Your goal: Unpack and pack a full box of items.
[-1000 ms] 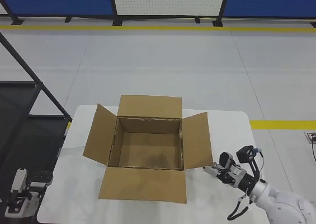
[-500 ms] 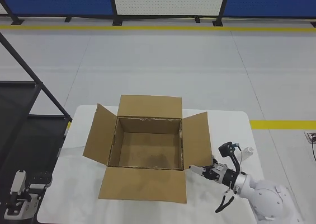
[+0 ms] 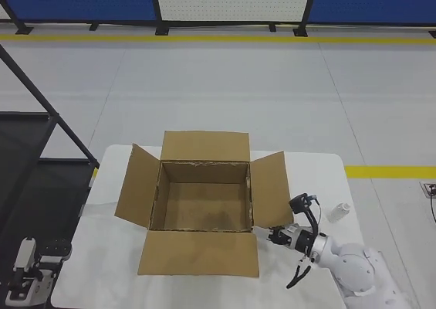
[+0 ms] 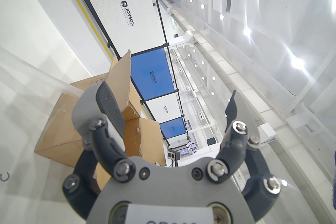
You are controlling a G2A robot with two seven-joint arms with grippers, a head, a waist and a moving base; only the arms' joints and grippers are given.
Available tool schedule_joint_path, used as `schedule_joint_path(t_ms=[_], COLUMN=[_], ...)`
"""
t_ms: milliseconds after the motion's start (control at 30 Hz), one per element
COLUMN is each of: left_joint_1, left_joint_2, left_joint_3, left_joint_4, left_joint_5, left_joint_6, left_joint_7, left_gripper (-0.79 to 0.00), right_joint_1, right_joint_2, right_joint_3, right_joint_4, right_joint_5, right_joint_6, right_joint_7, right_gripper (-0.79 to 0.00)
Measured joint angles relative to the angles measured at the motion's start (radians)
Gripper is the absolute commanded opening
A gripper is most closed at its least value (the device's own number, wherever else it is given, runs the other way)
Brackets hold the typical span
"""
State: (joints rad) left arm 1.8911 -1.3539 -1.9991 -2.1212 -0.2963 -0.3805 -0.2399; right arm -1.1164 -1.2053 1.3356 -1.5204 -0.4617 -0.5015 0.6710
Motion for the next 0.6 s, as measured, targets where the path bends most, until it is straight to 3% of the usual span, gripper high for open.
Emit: schedule_joint_path(t_ms=[600], left_joint_1=[0.006], left_joint_2=[-0.003], left_joint_3=[0.003], left_joint_4=[-0.005], left_joint_5=[0.001], left_joint_6=[-0.007], left_joint_7=[0.002], left_gripper=[0.0], right_joint_1=[0.049], right_joint_2=[0.001], right_joint_3=[-0.09], right_joint_4=[0.07], right_joint_5=[0.029], right_joint_6=[-0.07], right_joint_7=[0.007], right_gripper=[0.0])
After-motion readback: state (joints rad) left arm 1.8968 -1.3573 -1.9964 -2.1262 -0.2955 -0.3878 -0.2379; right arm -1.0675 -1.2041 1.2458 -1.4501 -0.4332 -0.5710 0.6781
